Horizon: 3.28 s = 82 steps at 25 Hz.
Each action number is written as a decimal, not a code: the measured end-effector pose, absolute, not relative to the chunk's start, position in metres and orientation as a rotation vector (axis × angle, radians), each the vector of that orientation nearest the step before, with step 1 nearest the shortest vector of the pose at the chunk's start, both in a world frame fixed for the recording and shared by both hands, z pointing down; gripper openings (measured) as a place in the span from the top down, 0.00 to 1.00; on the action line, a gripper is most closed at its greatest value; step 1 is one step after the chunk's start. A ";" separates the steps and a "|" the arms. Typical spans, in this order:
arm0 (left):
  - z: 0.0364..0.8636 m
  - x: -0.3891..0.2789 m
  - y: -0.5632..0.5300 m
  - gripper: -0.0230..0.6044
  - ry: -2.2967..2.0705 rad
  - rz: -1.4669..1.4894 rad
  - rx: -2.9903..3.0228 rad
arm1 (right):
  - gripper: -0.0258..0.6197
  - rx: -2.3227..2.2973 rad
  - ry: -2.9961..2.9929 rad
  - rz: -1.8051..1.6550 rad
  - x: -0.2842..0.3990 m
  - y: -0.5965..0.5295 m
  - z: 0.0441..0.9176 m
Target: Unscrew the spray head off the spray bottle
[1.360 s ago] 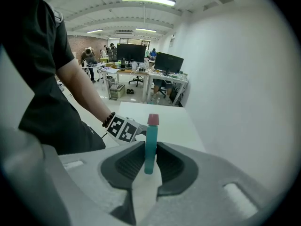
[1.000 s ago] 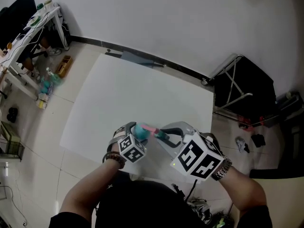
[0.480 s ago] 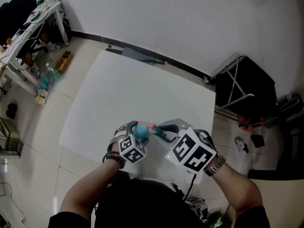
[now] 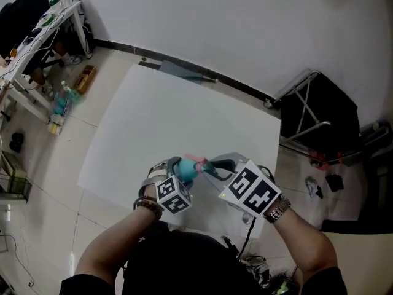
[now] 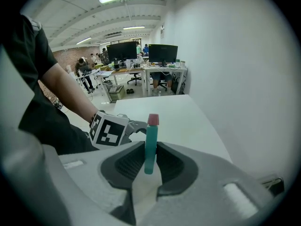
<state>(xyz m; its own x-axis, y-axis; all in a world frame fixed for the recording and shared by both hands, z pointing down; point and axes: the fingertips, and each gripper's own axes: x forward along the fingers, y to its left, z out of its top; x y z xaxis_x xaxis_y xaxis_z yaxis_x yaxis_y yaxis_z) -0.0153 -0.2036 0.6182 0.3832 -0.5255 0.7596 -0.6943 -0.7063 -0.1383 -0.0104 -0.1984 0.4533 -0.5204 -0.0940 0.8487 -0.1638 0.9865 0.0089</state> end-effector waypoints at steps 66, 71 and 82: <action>0.566 0.025 -0.191 0.34 -1.132 1.418 2.541 | 0.76 0.155 -2.129 -0.074 0.025 -0.175 0.450; 0.571 0.026 -0.190 0.34 -1.110 1.464 2.528 | 0.77 0.116 -2.049 -0.210 0.028 -0.171 0.456; 0.578 0.033 -0.180 0.34 -0.992 1.509 2.514 | 0.77 -0.010 -1.804 -0.606 0.035 -0.161 0.470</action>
<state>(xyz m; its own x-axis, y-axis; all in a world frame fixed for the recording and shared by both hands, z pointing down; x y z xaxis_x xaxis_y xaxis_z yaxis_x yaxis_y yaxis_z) 0.0326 -0.1802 0.5777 0.3195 -0.4981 0.8061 -0.5428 -0.7935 -0.2752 0.0352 -0.1612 0.4699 -0.3260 -0.2945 0.8983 0.3072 0.8657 0.3952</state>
